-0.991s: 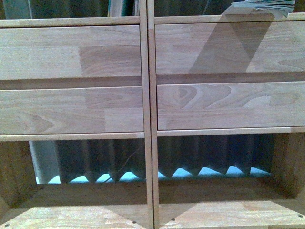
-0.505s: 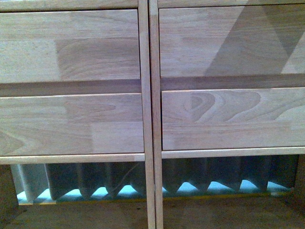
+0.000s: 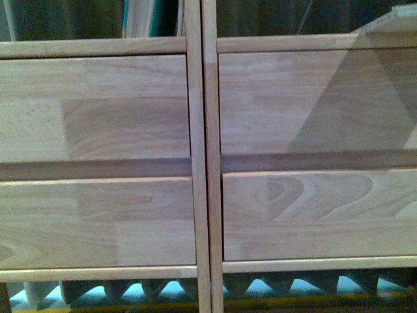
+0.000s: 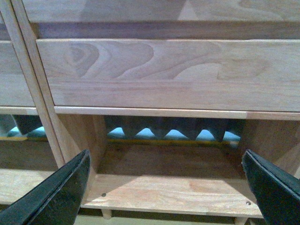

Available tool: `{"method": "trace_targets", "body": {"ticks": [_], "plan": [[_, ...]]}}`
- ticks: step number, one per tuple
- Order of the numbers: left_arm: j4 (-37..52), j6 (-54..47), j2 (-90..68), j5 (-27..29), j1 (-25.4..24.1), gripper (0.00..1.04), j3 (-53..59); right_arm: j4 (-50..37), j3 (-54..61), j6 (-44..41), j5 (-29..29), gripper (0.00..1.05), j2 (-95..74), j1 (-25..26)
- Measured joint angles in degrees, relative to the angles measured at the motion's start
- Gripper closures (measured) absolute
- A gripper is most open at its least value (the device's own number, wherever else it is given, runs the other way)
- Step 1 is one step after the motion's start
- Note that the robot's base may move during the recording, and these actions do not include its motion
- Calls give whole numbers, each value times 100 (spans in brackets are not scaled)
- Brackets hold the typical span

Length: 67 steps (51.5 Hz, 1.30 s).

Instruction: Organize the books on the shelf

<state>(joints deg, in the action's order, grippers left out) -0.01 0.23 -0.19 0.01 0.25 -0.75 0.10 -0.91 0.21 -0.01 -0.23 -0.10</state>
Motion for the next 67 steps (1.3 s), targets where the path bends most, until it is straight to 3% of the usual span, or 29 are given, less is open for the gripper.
{"method": "trace_targets", "body": {"ticks": [28, 31, 35, 40, 54, 67], "plan": [[0, 0, 0, 0, 0, 7, 0, 0, 0, -2, -9, 7, -2, 2], [0, 0, 0, 2, 0, 7, 0, 442, -175, 306, -835, 7, -262, 267], [0, 0, 0, -2, 2, 7, 0, 656, -564, 1150, -2052, 7, -1091, 798], [0, 0, 0, 2, 0, 7, 0, 50, -994, 2302, -2433, 7, -1969, 975], [0, 0, 0, 0, 0, 7, 0, -2568, -2173, 5939, -2087, 7, -4562, 466], [0, 0, 0, 0, 0, 7, 0, -3720, -2935, 7893, -1440, 7, -6546, 142]]}}
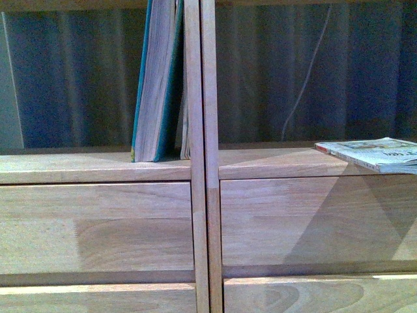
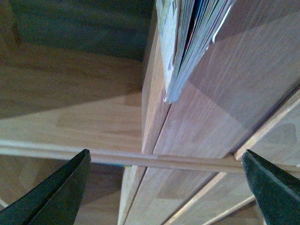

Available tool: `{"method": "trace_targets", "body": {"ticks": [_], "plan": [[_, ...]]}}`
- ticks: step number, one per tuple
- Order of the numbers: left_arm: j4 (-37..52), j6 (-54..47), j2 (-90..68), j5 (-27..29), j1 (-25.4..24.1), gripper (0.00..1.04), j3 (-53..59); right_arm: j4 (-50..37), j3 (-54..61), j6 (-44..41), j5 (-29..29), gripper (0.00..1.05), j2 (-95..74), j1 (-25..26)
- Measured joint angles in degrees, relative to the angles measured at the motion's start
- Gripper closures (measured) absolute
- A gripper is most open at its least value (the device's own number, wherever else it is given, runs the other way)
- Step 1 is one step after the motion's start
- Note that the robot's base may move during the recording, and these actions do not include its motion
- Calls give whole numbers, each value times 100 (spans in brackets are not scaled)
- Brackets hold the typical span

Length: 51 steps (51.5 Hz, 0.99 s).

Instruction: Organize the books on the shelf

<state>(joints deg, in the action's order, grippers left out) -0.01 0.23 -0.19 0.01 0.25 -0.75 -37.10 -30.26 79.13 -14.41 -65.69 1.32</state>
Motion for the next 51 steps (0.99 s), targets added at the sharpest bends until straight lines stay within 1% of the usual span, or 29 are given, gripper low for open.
{"method": "trace_targets", "body": {"ticks": [7, 16, 21, 30, 32, 34, 38, 39, 42, 43, 45, 46, 47, 49, 51], "plan": [[0, 0, 0, 0, 0, 7, 0, -212, -562, 522, 332, 7, -883, 92], [0, 0, 0, 0, 0, 7, 0, -245, -1322, 1113, 896, 7, -1749, 472], [0, 0, 0, 0, 0, 7, 0, -173, -1574, 1248, 914, 7, -1910, 568], [0, 0, 0, 0, 0, 7, 0, -129, -1766, 1307, 898, 7, -1971, 564], [0, 0, 0, 0, 0, 7, 0, -87, -1803, 1316, 901, 9, -1978, 553], [0, 0, 0, 0, 0, 7, 0, -50, -1832, 1314, 905, 13, -1989, 538], [0, 0, 0, 0, 0, 7, 0, -9, -1862, 1311, 907, 26, -2046, 509], [0, 0, 0, 0, 0, 7, 0, 7, -1867, 1311, 907, 32, -2072, 494], [0, 0, 0, 0, 0, 7, 0, 7, -1867, 1311, 905, 41, -2118, 485], [0, 0, 0, 0, 0, 7, 0, 7, -1867, 1311, 905, 41, -2122, 483], [0, 0, 0, 0, 0, 7, 0, 7, -1864, 1311, 901, 47, -2142, 479], [0, 0, 0, 0, 0, 7, 0, 4, -1862, 1311, 901, 50, -2153, 479], [0, 0, 0, 0, 0, 7, 0, -11, -1847, 1309, 896, 56, -2159, 479], [0, 0, 0, 0, 0, 7, 0, -74, -1794, 1307, 887, 63, -2159, 479], [0, 0, 0, 0, 0, 7, 0, -107, -1759, 1307, 881, 67, -2159, 481]]}}
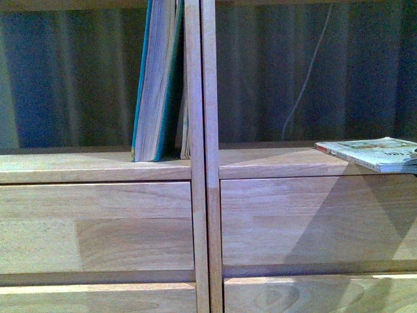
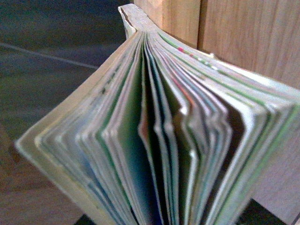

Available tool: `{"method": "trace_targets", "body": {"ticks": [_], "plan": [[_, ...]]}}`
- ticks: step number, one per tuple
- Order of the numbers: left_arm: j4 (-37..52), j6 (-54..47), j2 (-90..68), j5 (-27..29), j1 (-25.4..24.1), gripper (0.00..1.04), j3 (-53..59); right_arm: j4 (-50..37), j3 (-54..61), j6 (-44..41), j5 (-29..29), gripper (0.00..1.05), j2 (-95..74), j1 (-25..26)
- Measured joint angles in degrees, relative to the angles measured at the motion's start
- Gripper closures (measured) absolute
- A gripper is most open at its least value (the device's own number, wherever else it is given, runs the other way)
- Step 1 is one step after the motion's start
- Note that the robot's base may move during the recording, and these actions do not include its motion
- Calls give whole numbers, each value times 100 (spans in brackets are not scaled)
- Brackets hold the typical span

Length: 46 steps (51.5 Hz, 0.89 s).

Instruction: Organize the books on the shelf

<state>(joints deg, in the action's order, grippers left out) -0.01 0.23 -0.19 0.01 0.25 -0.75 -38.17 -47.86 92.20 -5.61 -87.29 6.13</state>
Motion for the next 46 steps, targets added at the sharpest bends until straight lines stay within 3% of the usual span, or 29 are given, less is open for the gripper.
{"method": "trace_targets", "body": {"ticks": [8, 16, 17, 19, 20, 23, 25, 30, 34, 37, 46], "plan": [[0, 0, 0, 0, 0, 7, 0, -243, 271, -90, -232, 95, 216, 96], [0, 0, 0, 0, 0, 7, 0, -393, 669, -212, -621, 97, 699, 273], [-13, 28, -15, -87, -22, 7, -4, -422, 741, -223, -737, 97, 813, 317], [-63, 164, -201, -850, -299, 7, -52, -461, 835, -240, -883, 97, 975, 385], [98, 310, -514, -1493, -632, 7, -96, -466, 890, -247, -988, 97, 1104, 437], [850, 562, -1537, -2651, -1469, 7, -251, -555, 977, -317, -1263, 97, 1432, 531], [1283, 658, -2015, -3038, -1805, 7, -356, -595, 997, -332, -1410, 97, 1565, 575], [2428, 885, -3285, -3338, -2396, 7, -752, -695, 1012, -332, -1635, 97, 1919, 693], [3270, 1150, -4485, -3346, -2597, 7, -1279, -835, 1012, -323, -1751, 97, 2269, 804], [3652, 1447, -5394, -3344, -2588, 7, -1808, -1064, 1012, -326, -1867, 97, 2546, 841], [3679, 2708, -7197, -3718, -2076, 7, -3495, -1821, 986, -466, -2083, 97, 2988, 660]]}}
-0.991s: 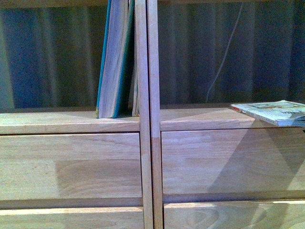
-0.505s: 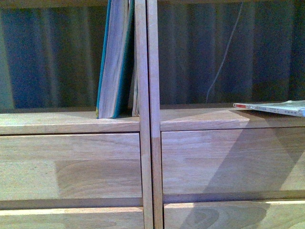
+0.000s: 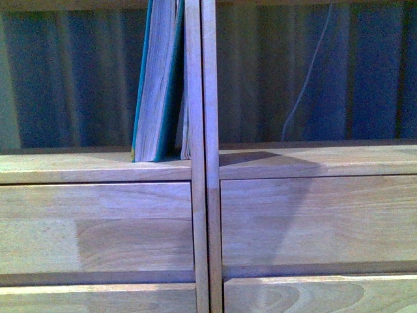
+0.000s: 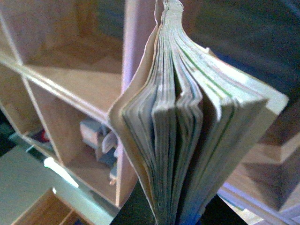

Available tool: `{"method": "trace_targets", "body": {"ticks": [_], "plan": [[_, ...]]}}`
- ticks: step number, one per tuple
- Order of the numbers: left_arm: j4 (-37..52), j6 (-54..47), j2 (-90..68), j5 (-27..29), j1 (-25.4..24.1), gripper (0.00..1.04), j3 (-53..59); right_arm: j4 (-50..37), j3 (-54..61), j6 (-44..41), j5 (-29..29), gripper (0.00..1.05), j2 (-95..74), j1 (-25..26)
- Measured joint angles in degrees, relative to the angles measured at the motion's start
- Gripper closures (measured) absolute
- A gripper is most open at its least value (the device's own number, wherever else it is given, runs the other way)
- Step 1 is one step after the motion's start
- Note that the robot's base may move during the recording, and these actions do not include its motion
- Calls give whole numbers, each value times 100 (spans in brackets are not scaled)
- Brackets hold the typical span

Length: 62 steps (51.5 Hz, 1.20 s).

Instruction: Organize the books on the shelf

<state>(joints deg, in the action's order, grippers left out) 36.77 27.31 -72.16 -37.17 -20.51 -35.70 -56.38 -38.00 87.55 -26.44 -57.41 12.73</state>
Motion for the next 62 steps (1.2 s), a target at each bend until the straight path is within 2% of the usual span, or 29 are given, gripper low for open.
{"method": "trace_targets", "body": {"ticks": [10, 16, 22, 31, 40, 62], "plan": [[511, 1797, -1093, -979, 872, 7, -1379, -146, -61, -599, -192, 97, 127, -684], [1005, 2647, -1456, -1279, 1314, 7, -1814, -35, -87, -1097, -164, 97, -9, -1132], [1762, 3838, -1694, -1342, 1884, 7, -2247, 57, -269, -1720, 118, 97, -542, -1781], [2011, 4680, -1692, -1086, 2616, 7, -2463, 22, -540, -2149, 590, 97, -1353, -2651], [2223, 4905, -1558, -957, 3067, 7, -2426, -210, -662, -2052, 844, 97, -1731, -3287], [2468, 4830, -1394, -861, 3320, 7, -2190, -334, -748, -1311, 1167, 97, -1969, -4050]]}}
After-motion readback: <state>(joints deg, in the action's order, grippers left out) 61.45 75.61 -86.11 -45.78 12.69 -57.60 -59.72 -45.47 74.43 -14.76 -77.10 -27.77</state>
